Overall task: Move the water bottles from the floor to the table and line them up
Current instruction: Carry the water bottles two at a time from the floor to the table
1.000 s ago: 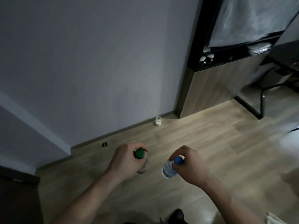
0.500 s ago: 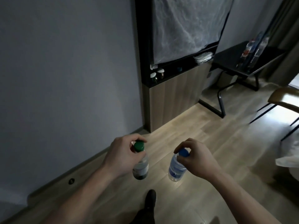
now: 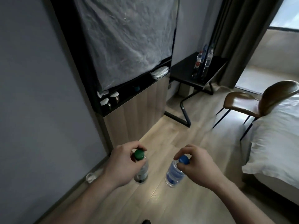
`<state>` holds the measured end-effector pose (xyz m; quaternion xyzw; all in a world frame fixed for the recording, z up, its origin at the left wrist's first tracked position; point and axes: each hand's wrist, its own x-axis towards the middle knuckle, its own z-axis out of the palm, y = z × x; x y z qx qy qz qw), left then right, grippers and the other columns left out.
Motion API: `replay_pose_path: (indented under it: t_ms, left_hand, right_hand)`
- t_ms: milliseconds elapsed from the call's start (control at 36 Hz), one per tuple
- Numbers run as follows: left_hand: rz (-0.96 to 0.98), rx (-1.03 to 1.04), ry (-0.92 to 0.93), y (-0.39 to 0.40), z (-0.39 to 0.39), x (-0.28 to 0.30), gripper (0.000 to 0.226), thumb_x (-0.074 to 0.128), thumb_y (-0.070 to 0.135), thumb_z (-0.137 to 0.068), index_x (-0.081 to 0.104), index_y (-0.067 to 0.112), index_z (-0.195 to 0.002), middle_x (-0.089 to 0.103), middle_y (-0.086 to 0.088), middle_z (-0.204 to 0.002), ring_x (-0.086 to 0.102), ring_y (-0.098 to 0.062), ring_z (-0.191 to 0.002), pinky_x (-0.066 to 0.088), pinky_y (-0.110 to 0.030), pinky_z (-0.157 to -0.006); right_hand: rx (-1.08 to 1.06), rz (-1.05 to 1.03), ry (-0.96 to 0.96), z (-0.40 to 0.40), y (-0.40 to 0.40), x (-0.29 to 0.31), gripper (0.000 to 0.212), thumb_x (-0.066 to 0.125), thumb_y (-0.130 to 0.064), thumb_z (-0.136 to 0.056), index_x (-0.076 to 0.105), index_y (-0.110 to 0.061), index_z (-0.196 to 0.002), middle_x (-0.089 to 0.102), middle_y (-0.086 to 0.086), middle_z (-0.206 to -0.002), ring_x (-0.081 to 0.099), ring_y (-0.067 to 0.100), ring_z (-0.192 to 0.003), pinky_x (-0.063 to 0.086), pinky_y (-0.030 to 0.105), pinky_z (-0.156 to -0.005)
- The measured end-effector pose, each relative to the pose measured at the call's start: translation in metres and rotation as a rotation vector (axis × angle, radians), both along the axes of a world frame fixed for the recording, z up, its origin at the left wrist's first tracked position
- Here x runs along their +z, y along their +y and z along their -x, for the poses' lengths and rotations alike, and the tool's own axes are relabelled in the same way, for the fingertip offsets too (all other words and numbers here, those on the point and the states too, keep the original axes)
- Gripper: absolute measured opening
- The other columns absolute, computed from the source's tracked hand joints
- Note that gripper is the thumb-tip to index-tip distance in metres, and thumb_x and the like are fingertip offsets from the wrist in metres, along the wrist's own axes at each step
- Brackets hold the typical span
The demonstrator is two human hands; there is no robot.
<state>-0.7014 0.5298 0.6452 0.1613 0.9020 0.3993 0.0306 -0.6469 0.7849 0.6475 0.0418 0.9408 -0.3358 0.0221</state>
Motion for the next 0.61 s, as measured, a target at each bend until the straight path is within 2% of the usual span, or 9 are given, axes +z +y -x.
replay_pose_path:
  t_ms: [56, 167, 250, 417, 472, 611]
  left_hand:
    - [0.016, -0.05, 0.0, 0.023, 0.033, 0.002, 0.024, 0.078, 0.026, -0.073, 0.07, 0.039, -0.092, 0.07, 0.02, -0.086, 0.066, -0.003, -0.081, 0.051, -0.018, -0.066]
    - [0.064, -0.175, 0.038, 0.076, 0.086, 0.009, 0.027, 0.081, 0.02, -0.072, 0.07, 0.036, -0.091, 0.068, 0.025, -0.086, 0.063, 0.006, -0.087, 0.042, -0.004, -0.068]
    - [0.102, -0.221, 0.069, 0.116, 0.119, 0.013, 0.027, 0.079, 0.029, -0.071, 0.067, 0.042, -0.091, 0.067, 0.028, -0.086, 0.064, 0.005, -0.085, 0.041, -0.007, -0.067]
    - [0.119, -0.251, 0.134, 0.198, 0.177, 0.013, 0.028, 0.078, 0.038, -0.072, 0.064, 0.046, -0.094, 0.065, 0.034, -0.092, 0.062, 0.008, -0.087, 0.041, -0.006, -0.064]
    - [0.112, -0.239, 0.141, 0.228, 0.192, 0.01, 0.028, 0.078, 0.038, -0.072, 0.063, 0.048, -0.093, 0.064, 0.034, -0.092, 0.062, 0.008, -0.086, 0.039, -0.006, -0.061]
    - [0.085, -0.193, 0.137, 0.304, 0.219, 0.009, 0.027, 0.08, 0.036, -0.072, 0.063, 0.047, -0.091, 0.065, 0.03, -0.088, 0.063, 0.001, -0.081, 0.046, -0.016, -0.062]
  right_hand:
    - [-0.058, 0.029, 0.028, 0.019, 0.02, 0.003, 0.019, 0.07, -0.022, -0.077, 0.07, -0.041, -0.078, 0.062, -0.021, -0.093, 0.064, 0.002, -0.081, 0.058, 0.025, -0.069]
    - [-0.153, 0.055, 0.055, 0.048, 0.063, 0.008, 0.019, 0.073, -0.019, -0.078, 0.07, -0.037, -0.079, 0.062, -0.02, -0.094, 0.063, 0.001, -0.085, 0.058, 0.025, -0.074]
    - [-0.21, 0.053, 0.071, 0.069, 0.1, 0.012, 0.018, 0.072, -0.019, -0.078, 0.071, -0.037, -0.079, 0.063, -0.02, -0.093, 0.064, 0.003, -0.085, 0.058, 0.027, -0.075]
    - [-0.256, 0.031, 0.059, 0.113, 0.187, 0.013, 0.016, 0.074, -0.023, -0.077, 0.069, -0.038, -0.075, 0.064, -0.017, -0.091, 0.063, 0.004, -0.075, 0.056, 0.024, -0.068]
    - [-0.253, 0.019, 0.041, 0.127, 0.217, 0.011, 0.013, 0.073, -0.024, -0.075, 0.069, -0.037, -0.074, 0.065, -0.014, -0.09, 0.062, 0.006, -0.071, 0.055, 0.026, -0.067]
    - [-0.218, 0.001, 0.011, 0.16, 0.293, 0.011, 0.014, 0.072, -0.025, -0.075, 0.067, -0.038, -0.073, 0.064, -0.014, -0.091, 0.062, 0.006, -0.072, 0.055, 0.025, -0.067]
